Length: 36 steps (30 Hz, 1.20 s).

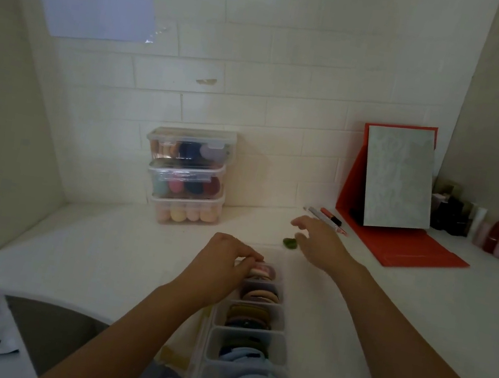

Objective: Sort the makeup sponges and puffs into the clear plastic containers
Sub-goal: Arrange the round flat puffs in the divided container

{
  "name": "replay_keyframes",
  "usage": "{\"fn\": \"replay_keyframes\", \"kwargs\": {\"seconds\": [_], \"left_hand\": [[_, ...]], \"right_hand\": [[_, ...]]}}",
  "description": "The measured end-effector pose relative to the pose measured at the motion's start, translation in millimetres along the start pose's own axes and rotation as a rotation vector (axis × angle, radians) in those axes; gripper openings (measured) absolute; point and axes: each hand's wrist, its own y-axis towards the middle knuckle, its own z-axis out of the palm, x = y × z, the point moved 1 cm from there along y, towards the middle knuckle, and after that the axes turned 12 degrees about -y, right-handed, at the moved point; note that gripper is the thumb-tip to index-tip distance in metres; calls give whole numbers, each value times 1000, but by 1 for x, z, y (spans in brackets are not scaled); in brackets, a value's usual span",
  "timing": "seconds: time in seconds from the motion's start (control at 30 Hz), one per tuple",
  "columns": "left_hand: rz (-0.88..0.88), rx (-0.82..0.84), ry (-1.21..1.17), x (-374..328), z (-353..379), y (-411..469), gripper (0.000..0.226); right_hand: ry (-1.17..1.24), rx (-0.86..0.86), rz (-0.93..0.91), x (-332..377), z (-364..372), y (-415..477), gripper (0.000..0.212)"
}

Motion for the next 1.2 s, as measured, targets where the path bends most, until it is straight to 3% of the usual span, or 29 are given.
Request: {"fn": "replay_keyframes", "kwargs": {"seconds": [0.07,0.17,0.37,0.57,0.6,0.77,0.93,1.07,1.2], "left_hand": [[24,47,33,0,-1,1,30],[3,112,70,0,-2,3,35],[-41,172,141,-1,0,4,42],[-153,83,294,2,-5,20,37],[-173,58,262,5,-6,24,36],[-219,42,-105,4,-13,23,32],[-271,-181,-291,21,-40,14,25],[-425,-157,-65,38,-59,4,29],[-647,16,126,53,-69,-15,47]], "right_hand": [[-6,116,-6,-12,16,-2,44],[-71,191,-91,-19,32,-3,44],[-10,32,-70,-12,25,-1,19],[262,-69,-32,4,-2,-1,6],[295,-58,-48,11,-9,-3,3],[288,-81,-153,48,-34,-12,27],[366,-4,-247,86,-39,-27,25],[390,169,-265,105,-14,-38,20],[358,145,-236,104,-10,-36,18]]}}
